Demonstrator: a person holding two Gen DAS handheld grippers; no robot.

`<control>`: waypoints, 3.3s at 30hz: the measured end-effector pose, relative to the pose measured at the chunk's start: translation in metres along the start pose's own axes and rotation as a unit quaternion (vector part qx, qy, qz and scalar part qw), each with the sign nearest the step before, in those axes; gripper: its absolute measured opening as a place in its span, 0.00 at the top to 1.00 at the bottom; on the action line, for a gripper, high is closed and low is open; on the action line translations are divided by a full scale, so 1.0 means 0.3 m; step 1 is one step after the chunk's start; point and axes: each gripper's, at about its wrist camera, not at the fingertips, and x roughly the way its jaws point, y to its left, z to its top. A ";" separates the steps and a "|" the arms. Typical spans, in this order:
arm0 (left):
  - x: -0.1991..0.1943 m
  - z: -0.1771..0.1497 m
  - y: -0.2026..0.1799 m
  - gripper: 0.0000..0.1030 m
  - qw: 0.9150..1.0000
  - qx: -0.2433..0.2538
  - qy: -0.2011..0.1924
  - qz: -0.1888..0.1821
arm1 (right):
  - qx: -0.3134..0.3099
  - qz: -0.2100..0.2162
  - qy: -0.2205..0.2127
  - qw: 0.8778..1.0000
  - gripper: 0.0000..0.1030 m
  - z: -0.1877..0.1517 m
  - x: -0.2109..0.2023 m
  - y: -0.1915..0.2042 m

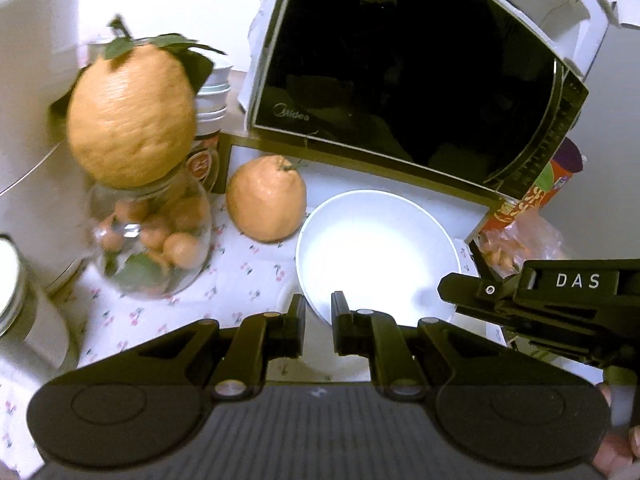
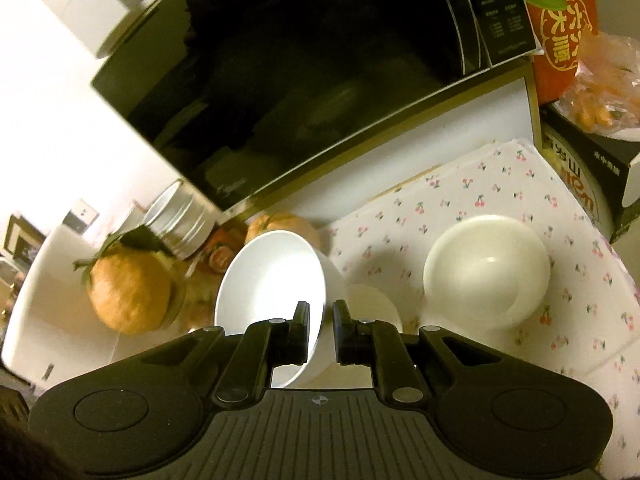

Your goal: Organize plates and bowls

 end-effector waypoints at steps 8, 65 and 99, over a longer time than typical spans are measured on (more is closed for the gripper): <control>-0.122 -0.087 0.082 0.89 1.000 -0.017 0.012 0.001 | 0.006 0.019 0.034 0.999 0.87 -0.122 -0.046 0.029; -0.159 -0.260 0.347 0.67 0.988 0.000 0.147 0.043 | -0.015 0.064 0.198 0.978 0.58 -0.427 0.142 0.111; -0.074 -0.128 0.209 0.01 0.999 -0.028 0.008 0.038 | 0.058 0.037 0.060 0.996 0.16 -0.127 0.057 -0.089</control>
